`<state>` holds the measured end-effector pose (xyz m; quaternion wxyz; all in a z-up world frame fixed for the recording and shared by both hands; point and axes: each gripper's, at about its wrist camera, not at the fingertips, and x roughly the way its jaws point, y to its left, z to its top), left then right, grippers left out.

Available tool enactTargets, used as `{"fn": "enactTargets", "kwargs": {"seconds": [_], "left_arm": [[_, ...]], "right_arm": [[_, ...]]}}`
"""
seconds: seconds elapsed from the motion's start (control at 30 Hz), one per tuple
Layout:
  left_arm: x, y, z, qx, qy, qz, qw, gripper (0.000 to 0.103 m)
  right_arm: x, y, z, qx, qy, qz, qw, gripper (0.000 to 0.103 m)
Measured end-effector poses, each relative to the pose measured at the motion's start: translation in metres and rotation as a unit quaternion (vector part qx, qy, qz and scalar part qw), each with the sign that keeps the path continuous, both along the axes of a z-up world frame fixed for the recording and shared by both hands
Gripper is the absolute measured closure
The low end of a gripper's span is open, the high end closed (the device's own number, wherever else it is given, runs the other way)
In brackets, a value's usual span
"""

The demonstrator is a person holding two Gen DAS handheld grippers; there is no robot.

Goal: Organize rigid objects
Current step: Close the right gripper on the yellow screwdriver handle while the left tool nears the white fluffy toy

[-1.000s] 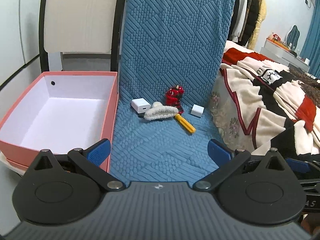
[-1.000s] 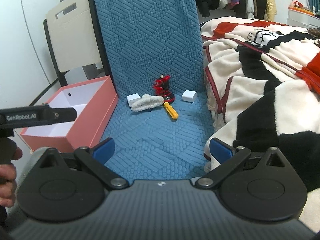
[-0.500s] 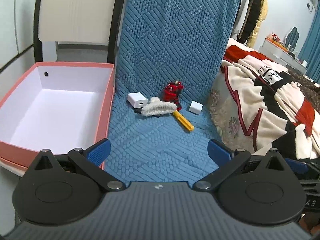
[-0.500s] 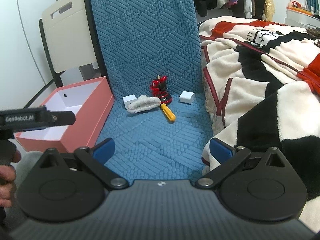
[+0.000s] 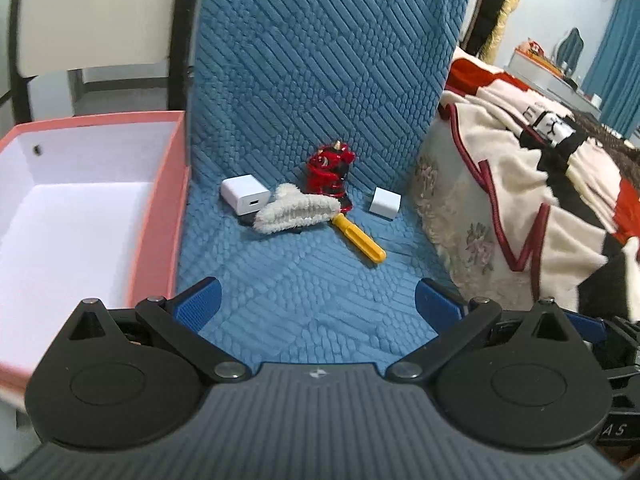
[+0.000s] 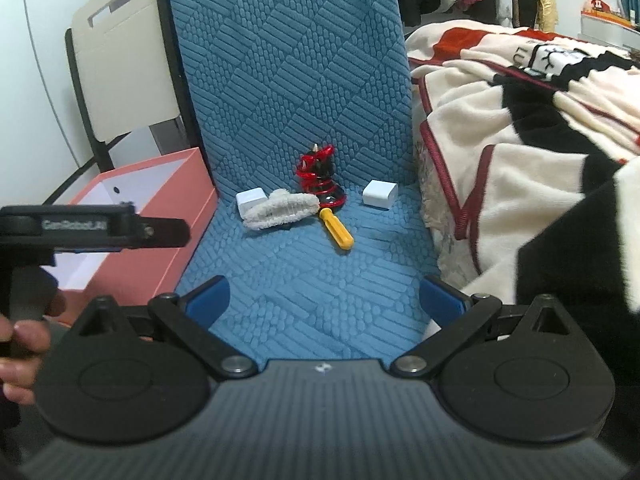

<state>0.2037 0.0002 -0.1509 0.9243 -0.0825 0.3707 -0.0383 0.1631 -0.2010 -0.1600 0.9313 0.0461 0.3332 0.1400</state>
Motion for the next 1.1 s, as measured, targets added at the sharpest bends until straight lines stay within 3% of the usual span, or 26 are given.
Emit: {"fn": "enactTargets", "kwargs": {"seconds": [0.27, 0.53, 0.6, 0.73, 0.87, 1.1], "left_arm": [[0.065, -0.014, -0.036, 0.035, 0.0, -0.029, 0.999, 0.0], [0.105, -0.007, -0.065, 0.03, 0.006, -0.017, 0.9994, 0.0], [0.116, -0.002, -0.07, 0.027, 0.009, -0.014, 0.9995, 0.005], [0.14, 0.004, -0.078, 0.042, 0.011, -0.002, 0.9991, 0.014], [0.16, 0.01, -0.091, 0.047, 0.026, 0.003, 0.9985, 0.019], [0.178, 0.014, -0.106, 0.052, 0.036, 0.011, 0.9979, 0.03]], "right_arm": [[0.04, 0.012, -0.027, 0.006, 0.01, 0.003, 1.0, 0.003], [0.075, 0.02, -0.044, -0.01, 0.012, -0.001, 1.0, 0.014], [0.086, 0.023, -0.05, -0.016, 0.015, -0.001, 1.0, 0.025], [0.109, 0.029, -0.07, -0.017, 0.032, 0.001, 0.999, 0.032], [0.132, 0.039, -0.09, -0.027, 0.046, 0.016, 0.998, 0.038], [0.158, 0.058, -0.108, -0.082, 0.02, 0.032, 0.996, 0.043]]}}
